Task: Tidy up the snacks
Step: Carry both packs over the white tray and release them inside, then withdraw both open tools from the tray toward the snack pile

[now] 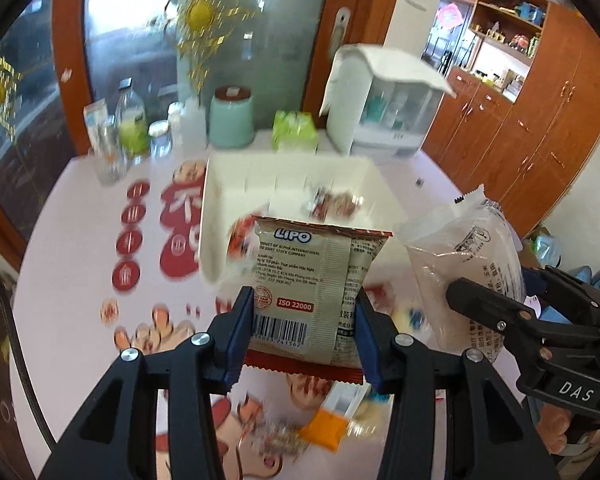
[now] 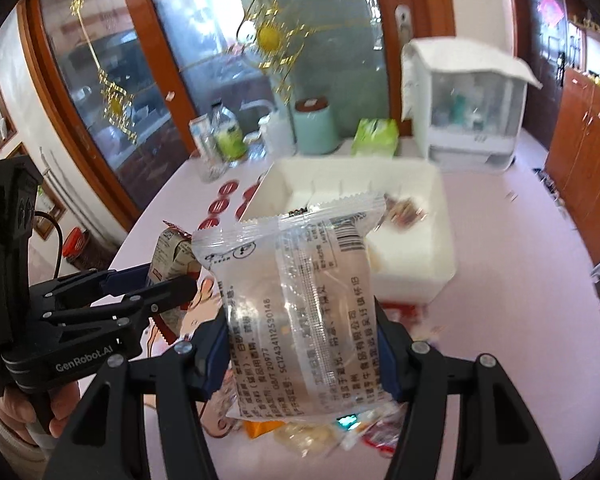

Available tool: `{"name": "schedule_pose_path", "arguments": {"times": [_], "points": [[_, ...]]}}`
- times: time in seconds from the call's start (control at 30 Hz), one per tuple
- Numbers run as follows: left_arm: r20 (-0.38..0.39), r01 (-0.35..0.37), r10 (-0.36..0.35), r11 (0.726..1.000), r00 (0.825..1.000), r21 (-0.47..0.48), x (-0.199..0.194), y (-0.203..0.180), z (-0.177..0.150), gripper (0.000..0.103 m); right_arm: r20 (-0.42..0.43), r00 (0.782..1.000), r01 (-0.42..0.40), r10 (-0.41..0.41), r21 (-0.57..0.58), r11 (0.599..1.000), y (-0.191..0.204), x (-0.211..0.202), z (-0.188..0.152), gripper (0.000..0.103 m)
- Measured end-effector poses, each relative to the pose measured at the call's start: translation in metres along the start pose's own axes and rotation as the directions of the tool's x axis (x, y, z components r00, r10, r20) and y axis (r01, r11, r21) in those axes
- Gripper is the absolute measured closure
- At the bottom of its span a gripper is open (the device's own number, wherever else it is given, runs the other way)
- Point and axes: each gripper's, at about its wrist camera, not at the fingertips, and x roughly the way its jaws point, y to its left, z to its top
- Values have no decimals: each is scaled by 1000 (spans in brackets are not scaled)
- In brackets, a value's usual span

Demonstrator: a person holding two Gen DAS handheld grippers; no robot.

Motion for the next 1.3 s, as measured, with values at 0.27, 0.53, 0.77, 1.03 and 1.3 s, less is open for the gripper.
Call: {"name": "schedule_pose_path", "arguments": {"times": [0.27, 0.53, 0.77, 1.03, 1.3], "points": [[166, -85, 73, 994, 983, 66, -21, -31, 81, 57, 124, 990, 82, -73, -73, 994, -21, -22, 68, 42], [187, -145, 140, 989, 972, 14, 6, -25, 142, 57, 119, 991, 66, -66, -1, 998, -56, 8, 125, 41], [88, -173, 173, 985, 981, -3, 64, -16, 151, 57, 56, 996, 69, -72, 60, 996, -84, 54, 142, 40], [-19, -214, 214, 977, 977, 7, 125, -7, 139, 18, -48, 996, 74, -71, 63, 995, -99, 110, 140, 32], [-45, -213, 210, 975, 977, -71, 136, 14, 125, 9, -44, 999, 29, -27, 49, 998, -97, 119, 139, 32]]}}
